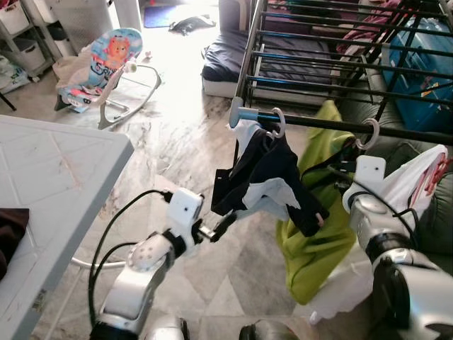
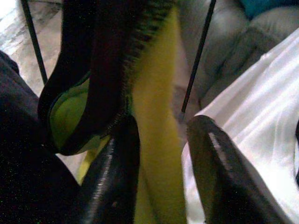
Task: Hang hanger
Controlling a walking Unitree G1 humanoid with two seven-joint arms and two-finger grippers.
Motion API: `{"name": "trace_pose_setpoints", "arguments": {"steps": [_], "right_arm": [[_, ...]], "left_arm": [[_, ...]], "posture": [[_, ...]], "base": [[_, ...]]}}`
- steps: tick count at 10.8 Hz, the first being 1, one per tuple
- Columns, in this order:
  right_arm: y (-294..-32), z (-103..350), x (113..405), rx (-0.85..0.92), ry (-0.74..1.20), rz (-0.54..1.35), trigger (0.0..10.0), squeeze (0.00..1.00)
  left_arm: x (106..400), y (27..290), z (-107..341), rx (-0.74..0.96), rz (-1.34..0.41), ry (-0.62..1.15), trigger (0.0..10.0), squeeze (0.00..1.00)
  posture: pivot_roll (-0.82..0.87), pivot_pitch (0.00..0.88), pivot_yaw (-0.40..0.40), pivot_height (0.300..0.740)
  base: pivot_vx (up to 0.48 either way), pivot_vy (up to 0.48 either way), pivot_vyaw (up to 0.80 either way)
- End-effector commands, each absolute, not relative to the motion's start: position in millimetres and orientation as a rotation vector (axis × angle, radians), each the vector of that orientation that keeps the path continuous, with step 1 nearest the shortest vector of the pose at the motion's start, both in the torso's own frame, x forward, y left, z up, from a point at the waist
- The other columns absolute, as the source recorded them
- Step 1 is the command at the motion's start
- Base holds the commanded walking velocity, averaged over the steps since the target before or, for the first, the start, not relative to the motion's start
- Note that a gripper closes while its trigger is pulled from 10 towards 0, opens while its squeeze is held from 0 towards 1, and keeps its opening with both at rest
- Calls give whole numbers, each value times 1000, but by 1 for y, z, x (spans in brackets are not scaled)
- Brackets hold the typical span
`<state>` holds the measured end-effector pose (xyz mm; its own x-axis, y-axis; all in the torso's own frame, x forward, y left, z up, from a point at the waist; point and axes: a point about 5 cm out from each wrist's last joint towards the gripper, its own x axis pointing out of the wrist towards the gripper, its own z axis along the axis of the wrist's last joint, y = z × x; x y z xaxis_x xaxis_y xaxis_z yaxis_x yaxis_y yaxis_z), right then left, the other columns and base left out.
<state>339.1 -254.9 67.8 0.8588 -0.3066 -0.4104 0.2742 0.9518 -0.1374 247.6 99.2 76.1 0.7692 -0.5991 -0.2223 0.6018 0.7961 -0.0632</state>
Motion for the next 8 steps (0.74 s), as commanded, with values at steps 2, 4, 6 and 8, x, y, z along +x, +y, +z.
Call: {"name": "trace_pose_setpoints", "arguments": {"steps": [2,4,6,8], "right_arm": [[-253,69,336,-132,374,-275,10000,1000],[-252,72,322,-171,264,-265,10000,1000],[-253,86,303,-206,145,-265,10000,1000],[-244,89,280,-177,86,-278,10000,1000]], "left_arm": [[248,110,71,7,-577,255,10000,0],[242,124,68,-27,-484,253,10000,0],[240,129,67,-31,-433,249,10000,0],[238,134,67,-41,-393,245,10000,0]], "posture": [[-47,32,-21,740],[-56,35,-26,740],[-59,38,-29,740],[-74,43,-23,740]], "base": [[0,0,0],[0,0,0],[0,0,0],[0,0,0]]}}
